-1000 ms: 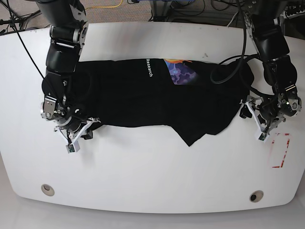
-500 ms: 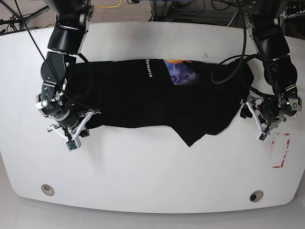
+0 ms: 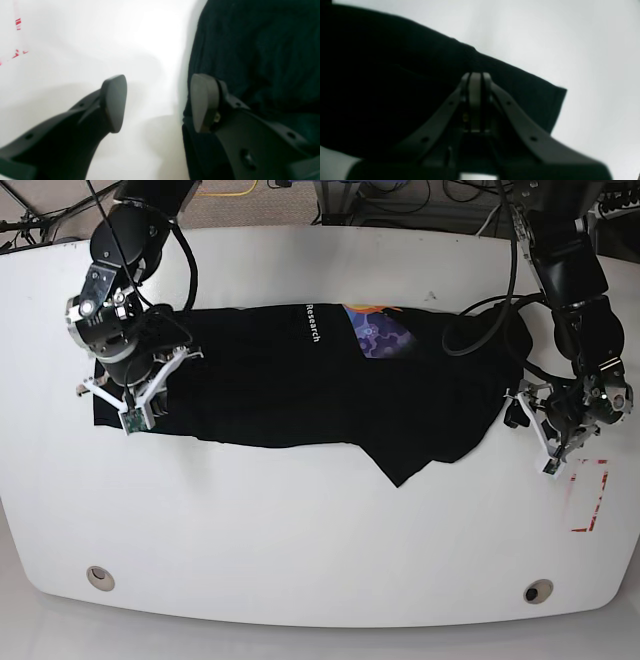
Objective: Fold the T-shirt properly
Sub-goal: 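Drag the right gripper's hem corner up over the shirt toward the collar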
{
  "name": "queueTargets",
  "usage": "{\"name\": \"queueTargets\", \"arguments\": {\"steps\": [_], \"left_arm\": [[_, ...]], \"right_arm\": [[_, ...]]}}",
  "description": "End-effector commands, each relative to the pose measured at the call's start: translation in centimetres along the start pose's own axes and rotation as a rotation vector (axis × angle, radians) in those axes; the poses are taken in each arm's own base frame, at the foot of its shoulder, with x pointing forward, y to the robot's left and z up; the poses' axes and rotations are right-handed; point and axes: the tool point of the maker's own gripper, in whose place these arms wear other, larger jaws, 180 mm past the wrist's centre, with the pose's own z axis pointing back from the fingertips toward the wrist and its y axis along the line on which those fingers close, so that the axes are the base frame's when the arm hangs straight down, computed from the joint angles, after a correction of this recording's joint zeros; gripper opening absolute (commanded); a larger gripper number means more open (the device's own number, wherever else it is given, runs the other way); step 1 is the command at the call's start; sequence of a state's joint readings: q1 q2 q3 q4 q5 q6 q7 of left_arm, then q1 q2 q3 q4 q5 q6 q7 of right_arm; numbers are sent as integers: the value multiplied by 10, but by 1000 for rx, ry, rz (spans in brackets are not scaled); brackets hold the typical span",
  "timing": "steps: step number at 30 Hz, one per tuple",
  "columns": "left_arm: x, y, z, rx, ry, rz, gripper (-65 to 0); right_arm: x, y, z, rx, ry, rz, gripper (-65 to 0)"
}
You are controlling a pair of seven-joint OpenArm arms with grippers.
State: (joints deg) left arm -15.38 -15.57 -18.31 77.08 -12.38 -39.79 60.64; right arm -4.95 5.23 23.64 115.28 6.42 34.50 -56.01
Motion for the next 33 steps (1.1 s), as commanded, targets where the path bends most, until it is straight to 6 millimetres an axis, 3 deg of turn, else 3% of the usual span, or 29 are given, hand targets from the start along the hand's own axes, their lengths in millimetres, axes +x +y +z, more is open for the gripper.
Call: {"name": "queueTargets", "arguments": {"steps": [1,8,20,27,33], "left_arm": [[19,9,8,18,-55,-13,-272],[18,9,8,18,-53,-13,-272],[9,5,6,10,-34,-11,-272],[-1,2,4,4,-17,-9,-272],[0,2,4,5,-18,-9,-272]], "right_arm": [[1,-2,7,-13,-26,-15,-650],[-40,-15,25,-18,15,-110,-650],[-108,-8,61,9,103,-267,-650],[-126,5,77,57,118,-336,-650],[-147,-5,96,20,155,-377,-650]]}}
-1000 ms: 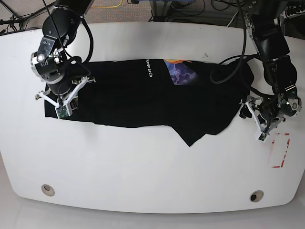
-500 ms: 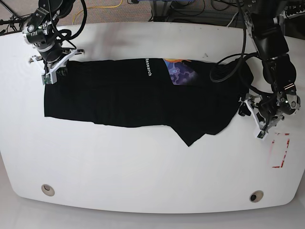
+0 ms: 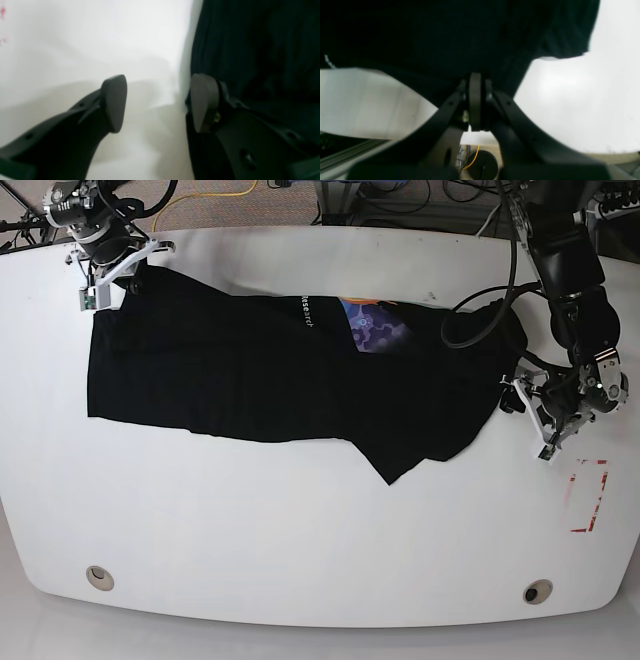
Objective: Fold the T-shirt properly
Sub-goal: 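Drag the right gripper's hem corner up over the shirt toward the collar, then move the left gripper along the shirt toward the collar edge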
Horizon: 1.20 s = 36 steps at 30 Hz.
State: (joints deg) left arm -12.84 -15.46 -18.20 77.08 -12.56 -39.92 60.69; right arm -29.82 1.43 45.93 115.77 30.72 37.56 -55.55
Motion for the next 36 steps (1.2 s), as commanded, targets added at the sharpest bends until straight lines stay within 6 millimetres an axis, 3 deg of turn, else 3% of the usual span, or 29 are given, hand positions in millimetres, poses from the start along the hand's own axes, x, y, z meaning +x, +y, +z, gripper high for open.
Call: {"name": "queueTargets", "arguments": {"steps": [1,9,19,28,36], "left_arm": [[20,11,10,26,-57,-16,-272],[21,13,12,29,-56,-18,-272],[32,10,36,90,-32,-75,-272],[13,14,44,116,-13,-46,-272],[-43,15,47,123,101,5,-272]], "right_arm": [[-4,-8,10,-24,6,16,-650],[-14,-4,12,-15,37,18,-650],[-10,3,7,7,29,24,-650],[0,12,-3,38,5,26,-650],[7,14,-8,42,-10,16,-650]]}}
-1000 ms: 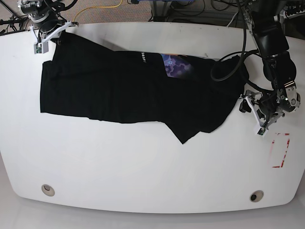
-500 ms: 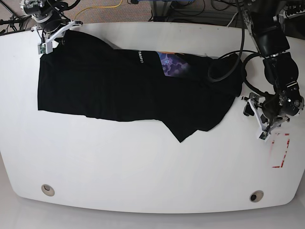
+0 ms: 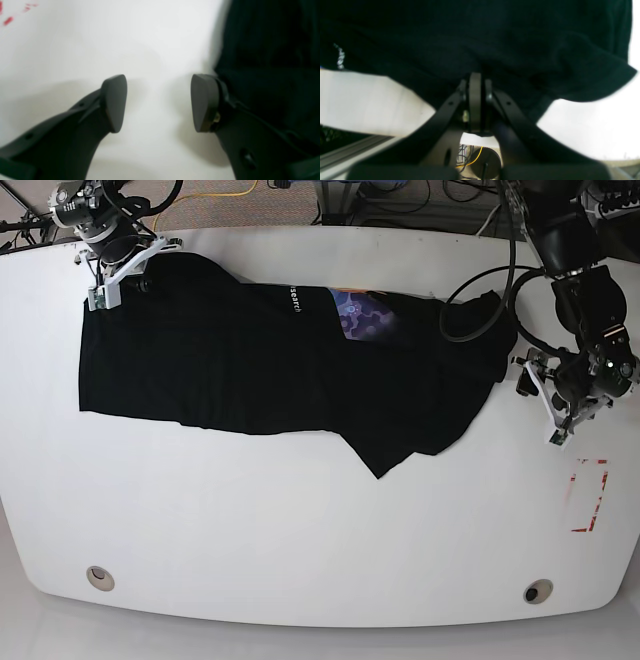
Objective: Fold the T-shirt properly
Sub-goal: 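Move the left gripper along the shirt toward the collar edge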
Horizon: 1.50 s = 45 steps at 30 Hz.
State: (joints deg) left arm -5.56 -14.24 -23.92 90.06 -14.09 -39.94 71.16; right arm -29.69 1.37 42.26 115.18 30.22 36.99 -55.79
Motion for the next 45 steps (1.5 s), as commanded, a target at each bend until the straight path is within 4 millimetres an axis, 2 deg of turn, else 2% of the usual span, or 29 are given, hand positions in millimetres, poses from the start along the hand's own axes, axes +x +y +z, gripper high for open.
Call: {"name": "queueTargets", "arguments": {"steps": [1,6,9,20,30,34,37,41,45], "left_arm": [[-12,13,9,40,19,11,-272],[-37,-6,5,-31,41,26,-272],[-49,-15,9,-80,34,30,-272],[-33,-51,33,-212,-114,10,-272],[-16,-50,35,-220,-156,11,-272],[-18,-55,31,-239,-143,9,-272],[-24,-66,24,-275,-113,-8,-272],[-38,-78,19,-307,-75,-10,-272],[-44,-83,18,-316,-60,-6,-272]], "right_arm": [[12,-3,2,-10,-37,8,-650],[13,6,-2,17,-34,19,-650],[11,11,-4,35,-25,29,-650],[12,15,-6,47,-27,32,-650],[17,16,-7,49,-37,35,-650],[17,16,-7,48,-37,36,-650],[17,16,-7,48,-38,36,-650],[17,16,-7,48,-38,36,-650],[17,16,-7,48,-38,36,-650]]}}
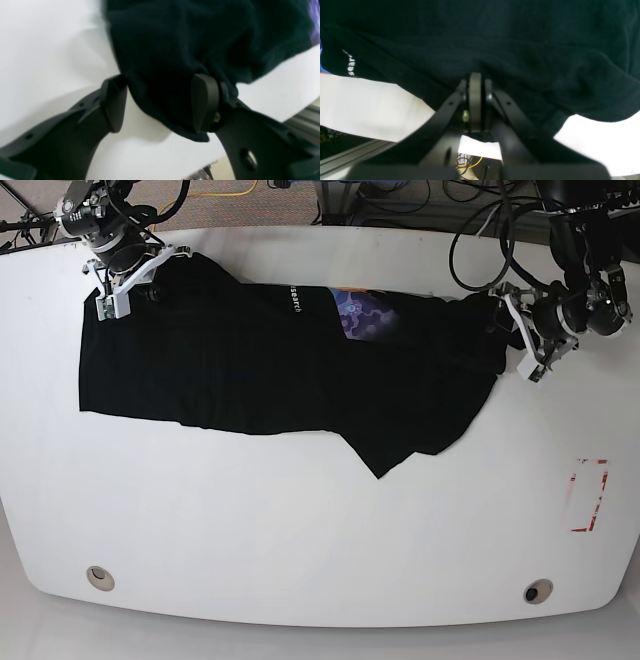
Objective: Fold the T-shirt properly
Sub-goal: 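Move the left gripper along the shirt toward the collar edge, then grasp the collar-side edge with both grippers and lift the shirt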
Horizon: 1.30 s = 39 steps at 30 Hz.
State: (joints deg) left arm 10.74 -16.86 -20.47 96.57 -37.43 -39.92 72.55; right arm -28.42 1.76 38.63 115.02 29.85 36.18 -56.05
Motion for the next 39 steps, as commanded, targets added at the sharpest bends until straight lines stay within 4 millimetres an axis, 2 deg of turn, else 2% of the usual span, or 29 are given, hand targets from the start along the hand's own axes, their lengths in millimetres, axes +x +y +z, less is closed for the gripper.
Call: {"name": "queueTargets", "arguments": {"steps": [1,8,16,18,21,27,32,36,39], "left_arm": [[9,3,5,9,-28,-18,-272],[2,-9,-3,-25,5,-36,-276],[-3,-9,-2,-25,17,-36,-285],[-9,-11,-3,-30,29,-31,-322],[-11,-11,-3,-31,32,-30,-413],[-13,-8,-3,-17,46,-34,-640],[-20,1,-2,34,89,-49,-650],[-9,3,0,42,64,-60,-650],[1,9,7,52,40,-81,-650]], "right_arm": [[10,0,4,2,-36,17,-650],[10,-1,3,0,-37,15,-650],[10,-1,3,0,-37,15,-650],[10,-1,3,0,-37,15,-650],[10,0,3,1,-37,16,-650],[10,0,3,2,-37,15,-650],[10,0,3,2,-37,15,-650],[11,0,3,3,-38,16,-650],[19,1,1,6,-60,18,-650]]}}
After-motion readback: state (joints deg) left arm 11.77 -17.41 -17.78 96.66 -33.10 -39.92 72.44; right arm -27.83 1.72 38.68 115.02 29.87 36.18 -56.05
